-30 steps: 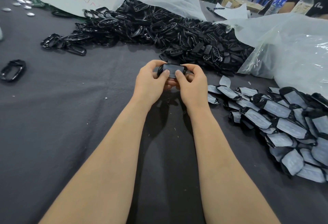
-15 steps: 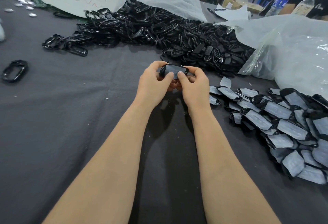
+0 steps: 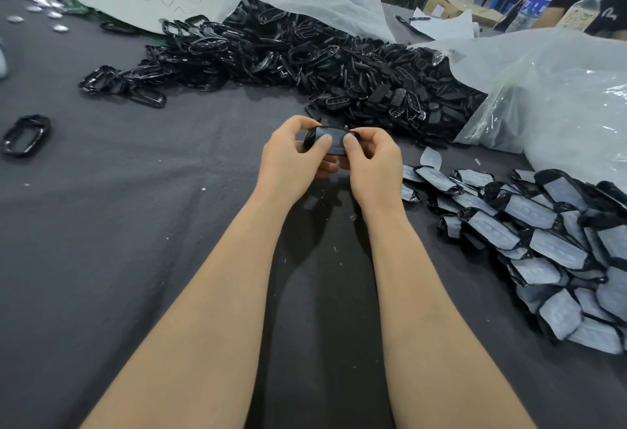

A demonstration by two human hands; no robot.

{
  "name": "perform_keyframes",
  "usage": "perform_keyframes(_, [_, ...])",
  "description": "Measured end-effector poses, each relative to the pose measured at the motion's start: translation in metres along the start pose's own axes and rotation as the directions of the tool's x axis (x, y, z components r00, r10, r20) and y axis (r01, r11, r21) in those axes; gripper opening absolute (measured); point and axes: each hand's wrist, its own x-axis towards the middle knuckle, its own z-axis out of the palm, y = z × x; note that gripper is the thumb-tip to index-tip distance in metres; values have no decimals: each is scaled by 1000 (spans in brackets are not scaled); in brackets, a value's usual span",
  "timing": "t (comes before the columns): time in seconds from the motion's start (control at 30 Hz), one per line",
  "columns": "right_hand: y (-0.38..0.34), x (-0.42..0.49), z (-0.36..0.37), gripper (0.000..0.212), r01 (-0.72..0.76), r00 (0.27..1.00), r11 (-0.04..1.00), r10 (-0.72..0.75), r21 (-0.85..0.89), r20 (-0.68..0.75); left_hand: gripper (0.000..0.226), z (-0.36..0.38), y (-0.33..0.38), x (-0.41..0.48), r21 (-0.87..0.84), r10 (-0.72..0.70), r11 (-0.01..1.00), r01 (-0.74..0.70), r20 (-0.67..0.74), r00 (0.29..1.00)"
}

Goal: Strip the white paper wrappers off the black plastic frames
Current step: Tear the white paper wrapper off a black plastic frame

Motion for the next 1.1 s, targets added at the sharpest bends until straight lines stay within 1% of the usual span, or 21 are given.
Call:
perform_keyframes(0.1, [-2,-3,1,9,25,1000,1000,-25,8,-11,14,1,0,1,-14,-21,1000,21,-11,1000])
perform_keyframes(0.2, [-2,-6,4,20,68,995,998,-68,-4,-74,20,2,0,-1,-41,-6,999,4,-42,999])
perform_keyframes(0.23, [-2,-7,5,20,91,991,996,-92,-19,-100,21,3,0,-2,-40,6,999,-8,-58,998])
perform_keyframes(0.37, [-2,-9,8,12,129,978,987,-142,-94,-152,24,8,-1,-5,22,98,995,-96,-89,991])
perform_keyframes(0.47, [-3,-8,9,15,121,973,986,-140,-111,-185,24,11,0,-6,37,156,987,-154,-91,983])
perform_keyframes(0.57, [-5,-9,10,15,146,961,985,-164,-93,-225,18,13,0,-7,70,198,979,-191,-101,975])
perform_keyframes(0.73, [-6,-9,11,16,143,961,985,-161,-94,-227,16,14,1,-9,206,286,943,-262,-96,954])
perform_keyframes(0.8, [-7,-8,12,18,123,965,990,-135,-67,-225,16,14,1,-10,249,317,925,-288,-84,945])
perform_keyframes(0.9, [-8,-7,13,19,41,980,999,-38,10,-195,16,14,0,-11,267,338,913,-307,-75,938])
perform_keyframes(0.97, [-8,-5,12,16,-4,985,998,16,67,-173,16,13,0,-11,257,346,913,-316,-79,935])
perform_keyframes(1.1, [-9,-1,10,10,-99,987,974,123,203,-108,15,14,0,-10,179,328,934,-309,-85,941])
